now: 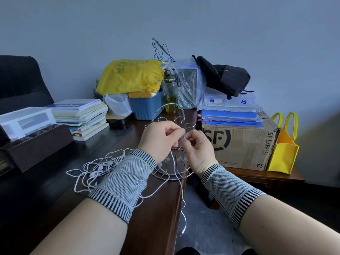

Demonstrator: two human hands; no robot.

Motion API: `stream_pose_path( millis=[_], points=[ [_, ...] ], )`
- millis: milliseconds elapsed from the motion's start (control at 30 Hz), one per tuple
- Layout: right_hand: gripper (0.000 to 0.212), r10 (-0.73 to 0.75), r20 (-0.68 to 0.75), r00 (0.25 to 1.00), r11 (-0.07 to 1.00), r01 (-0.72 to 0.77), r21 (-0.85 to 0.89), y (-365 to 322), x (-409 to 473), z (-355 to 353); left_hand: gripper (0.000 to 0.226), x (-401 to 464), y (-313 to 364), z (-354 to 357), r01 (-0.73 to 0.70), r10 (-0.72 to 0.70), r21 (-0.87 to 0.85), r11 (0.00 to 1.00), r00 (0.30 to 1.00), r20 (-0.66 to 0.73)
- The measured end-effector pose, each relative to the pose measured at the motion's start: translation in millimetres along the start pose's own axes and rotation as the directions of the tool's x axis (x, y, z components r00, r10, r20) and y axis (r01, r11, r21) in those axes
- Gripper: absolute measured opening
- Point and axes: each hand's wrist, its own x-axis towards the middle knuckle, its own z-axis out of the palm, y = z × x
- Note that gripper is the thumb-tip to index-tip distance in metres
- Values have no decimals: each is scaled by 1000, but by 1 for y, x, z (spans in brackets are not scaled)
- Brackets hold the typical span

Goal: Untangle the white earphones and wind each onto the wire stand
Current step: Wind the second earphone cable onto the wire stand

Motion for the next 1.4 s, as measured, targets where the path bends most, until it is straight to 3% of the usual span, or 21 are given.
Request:
stream_pose_path(
  millis=[167, 267, 367, 533, 733, 833, 933, 1033, 1267, 1400],
  points=[
    [27, 73, 3, 997, 996, -73, 42, -1, 1, 0, 18, 1, -4, 1, 61, -60, -43, 997, 998, 27],
    [25, 165, 22, 986, 977, -166, 133, -6, 2, -1, 26, 1, -4, 2, 165, -156, 113, 980, 984, -84],
    [24, 248, 19, 969, 953, -247, 174, -10, 6, 3, 39, 4, -5, 4, 182, -134, 352, 918, 979, -156],
    [21, 339, 22, 940, 924, -337, 178, -8, 12, 7, 45, -1, -13, 6, 216, -178, 408, 887, 975, -129],
    [26, 372, 11, 928, 918, -370, 145, -9, 14, 12, 50, -7, -21, 18, 292, -244, 316, 903, 952, -182],
    [31, 380, -6, 925, 919, -376, 116, -9, 14, 13, 48, -9, -23, 26, 349, -327, 68, 935, 918, -226],
    [34, 383, -10, 924, 920, -380, 94, -9, 15, 12, 44, -10, -16, 30, 426, -476, -237, 873, 849, -230],
    [36, 401, -21, 916, 914, -398, 83, -9, 17, 11, 39, -11, -10, 29, 461, -543, -349, 816, 818, -189],
    [30, 401, -52, 915, 908, -390, 155, -6, 15, 10, 44, -20, -18, 27, 375, -393, -134, 917, 907, -152],
    [14, 346, -55, 937, 929, -333, 163, -4, 11, 6, 44, -20, -17, 26, 328, -327, -15, 944, 932, -155]
  ],
)
